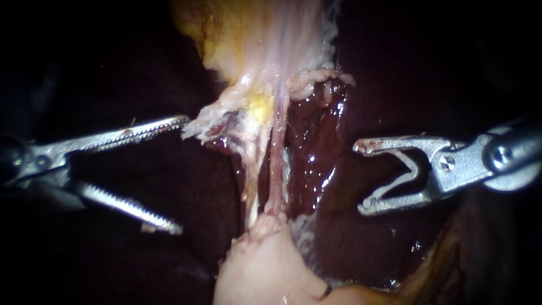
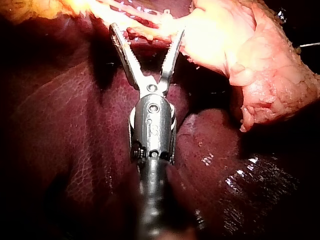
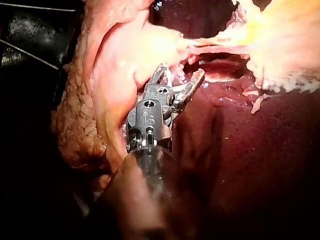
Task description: Grabbing gallbladder
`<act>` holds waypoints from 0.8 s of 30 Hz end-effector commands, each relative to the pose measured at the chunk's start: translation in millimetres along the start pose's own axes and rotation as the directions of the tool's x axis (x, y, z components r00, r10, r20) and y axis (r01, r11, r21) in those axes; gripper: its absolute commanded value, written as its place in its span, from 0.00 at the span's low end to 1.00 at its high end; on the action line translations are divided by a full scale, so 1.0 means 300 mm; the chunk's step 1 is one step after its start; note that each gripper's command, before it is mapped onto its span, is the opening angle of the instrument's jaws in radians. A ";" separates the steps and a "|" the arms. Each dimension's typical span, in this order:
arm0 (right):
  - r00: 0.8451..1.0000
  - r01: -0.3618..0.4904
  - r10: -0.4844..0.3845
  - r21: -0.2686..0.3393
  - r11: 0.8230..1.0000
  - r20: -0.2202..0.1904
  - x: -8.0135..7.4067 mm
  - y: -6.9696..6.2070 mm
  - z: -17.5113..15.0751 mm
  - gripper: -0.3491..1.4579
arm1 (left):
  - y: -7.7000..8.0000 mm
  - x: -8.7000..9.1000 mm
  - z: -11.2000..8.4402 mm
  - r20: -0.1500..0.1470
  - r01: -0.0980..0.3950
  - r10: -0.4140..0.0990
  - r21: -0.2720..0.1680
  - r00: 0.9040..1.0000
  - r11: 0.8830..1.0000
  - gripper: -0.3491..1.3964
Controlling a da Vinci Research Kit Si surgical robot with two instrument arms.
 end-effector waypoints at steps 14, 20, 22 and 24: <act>1.000 0.000 0.000 0.000 1.000 0.000 0.0000 0.0000 0.000 0.47 | -0.0169 0.0058 0.0083 0.094 0.327 -0.338 0.119 0.936 0.938 0.64; 1.000 0.000 0.000 0.000 1.000 0.000 0.0000 0.0000 0.000 0.47 | -0.0185 0.0022 0.0143 0.198 0.397 -0.412 0.112 0.890 0.911 0.46; 1.000 0.000 0.000 0.000 1.000 0.000 0.0000 0.0000 0.000 0.47 | -0.0188 0.0013 0.0145 0.220 0.420 -0.437 0.122 0.872 0.899 0.35; 1.000 0.000 0.000 0.000 1.000 0.000 0.0000 0.0000 0.000 0.47 | -0.0193 0.0009 0.0142 0.228 0.424 -0.441 0.123 0.868 0.897 0.21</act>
